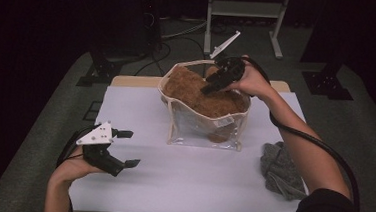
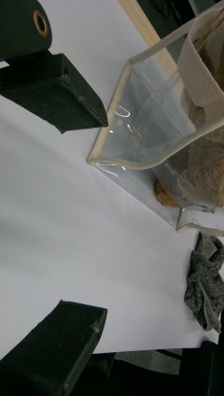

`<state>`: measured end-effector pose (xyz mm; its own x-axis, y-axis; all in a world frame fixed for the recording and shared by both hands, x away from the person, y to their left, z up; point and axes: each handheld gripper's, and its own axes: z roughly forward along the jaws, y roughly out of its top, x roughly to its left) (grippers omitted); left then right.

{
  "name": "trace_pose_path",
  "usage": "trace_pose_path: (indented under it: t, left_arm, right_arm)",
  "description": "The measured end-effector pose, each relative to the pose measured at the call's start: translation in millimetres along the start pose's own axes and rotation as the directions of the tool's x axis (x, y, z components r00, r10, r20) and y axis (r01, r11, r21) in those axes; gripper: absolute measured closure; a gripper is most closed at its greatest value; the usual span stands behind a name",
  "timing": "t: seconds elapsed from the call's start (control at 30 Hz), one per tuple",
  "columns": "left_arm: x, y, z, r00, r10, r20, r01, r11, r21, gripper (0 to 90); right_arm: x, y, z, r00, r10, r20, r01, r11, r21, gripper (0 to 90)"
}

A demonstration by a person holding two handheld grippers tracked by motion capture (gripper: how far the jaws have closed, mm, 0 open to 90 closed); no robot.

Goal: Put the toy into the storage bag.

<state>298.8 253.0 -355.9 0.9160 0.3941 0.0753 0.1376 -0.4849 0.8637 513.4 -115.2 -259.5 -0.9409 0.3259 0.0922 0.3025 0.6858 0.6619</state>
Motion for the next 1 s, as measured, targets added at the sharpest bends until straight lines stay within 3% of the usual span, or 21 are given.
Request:
trace_pose_path:
  t: [0.17,0.4,0.53,0.77,1.0]
  left_arm:
    - [-0.7,-0.3,-1.4,1.0,-0.006,-0.003,0.006,1.0,-0.005,7.7]
    - [-0.4,-0.7,-2.8,1.0,-0.003,-0.005,0.003,1.0,-0.006,7.7]
    - [-0.7,-0.9,-3.8,1.0,-0.003,-0.007,0.003,1.0,-0.008,7.7]
    - [-0.6,-1.8,-5.0,1.0,-0.004,-0.009,0.004,1.0,-0.008,7.7]
    - [-1.0,-1.8,-5.8,0.9999,-0.003,-0.01,0.003,1.0,-0.007,7.7]
  right_arm:
    - [6.4,18.0,7.5,0.9995,-0.032,-0.005,0.031,0.992,-0.12,37.1]
    - [13.6,40.1,20.9,0.9974,-0.068,-0.025,0.062,0.981,-0.186,36.0]
    - [15.9,45.5,33.1,0.9956,-0.092,-0.015,0.088,0.979,-0.181,38.7]
    - [12.2,42.3,45.7,0.9964,-0.081,0.028,0.083,0.989,-0.119,60.2]
    - [7.5,33.5,60.0,0.9982,-0.059,-0.004,0.059,0.998,-0.029,66.9]
